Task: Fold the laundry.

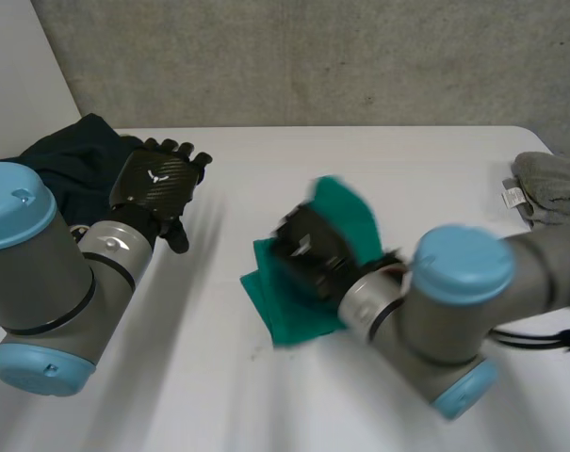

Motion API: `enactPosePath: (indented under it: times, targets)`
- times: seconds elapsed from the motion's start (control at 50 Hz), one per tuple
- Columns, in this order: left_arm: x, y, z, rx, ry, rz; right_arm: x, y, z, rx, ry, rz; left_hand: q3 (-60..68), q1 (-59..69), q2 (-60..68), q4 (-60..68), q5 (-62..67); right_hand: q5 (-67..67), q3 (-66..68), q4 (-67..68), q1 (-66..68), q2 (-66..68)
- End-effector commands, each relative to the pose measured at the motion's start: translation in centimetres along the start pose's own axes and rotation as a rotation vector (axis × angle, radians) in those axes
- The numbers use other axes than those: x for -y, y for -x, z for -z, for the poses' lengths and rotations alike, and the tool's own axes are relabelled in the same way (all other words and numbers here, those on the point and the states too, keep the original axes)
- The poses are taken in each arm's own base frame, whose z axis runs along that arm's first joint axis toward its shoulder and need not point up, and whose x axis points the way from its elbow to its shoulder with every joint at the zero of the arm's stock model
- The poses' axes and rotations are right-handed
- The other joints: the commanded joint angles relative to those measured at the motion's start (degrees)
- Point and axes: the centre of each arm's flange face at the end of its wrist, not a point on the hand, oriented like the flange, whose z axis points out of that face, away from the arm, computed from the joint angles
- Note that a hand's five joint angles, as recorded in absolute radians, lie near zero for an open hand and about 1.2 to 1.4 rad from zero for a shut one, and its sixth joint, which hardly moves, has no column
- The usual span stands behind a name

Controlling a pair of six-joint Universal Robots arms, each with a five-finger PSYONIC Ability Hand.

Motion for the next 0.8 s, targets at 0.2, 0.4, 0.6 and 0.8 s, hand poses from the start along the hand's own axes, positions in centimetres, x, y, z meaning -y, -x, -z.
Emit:
enactPosePath:
  times: [0.2,0.4,0.6,0.8]
  targets:
    - [3.7,-1.7,-0.6,-0.040,-0.120,0.085,-0.3,-5.5,1.7,-0.079,-0.003,-0.456,-2.29,-1.30,-2.03,-1.68,-2.87,-57.95,-57.97,-58.58,-52.10,-56.78]
    - [5.7,-7.5,-1.2,-0.188,-0.146,0.292,-3.3,-9.8,4.0,-0.156,0.166,-0.904,-0.22,0.77,0.04,0.39,-0.81,-57.95,-57.97,-58.58,-52.10,-56.78]
    - [-1.0,-12.2,-0.9,-0.163,0.215,0.303,-6.6,-8.0,1.5,-0.061,0.333,-0.995,-1.06,-0.07,-0.80,-0.45,-1.65,-57.95,-57.97,-58.58,-52.10,-56.78]
    - [-4.3,-13.4,0.1,-0.134,0.353,0.223,-9.1,-5.9,0.3,0.001,0.426,-0.962,-0.90,0.09,-0.64,-0.29,-1.48,-57.95,-57.97,-58.58,-52.10,-56.78]
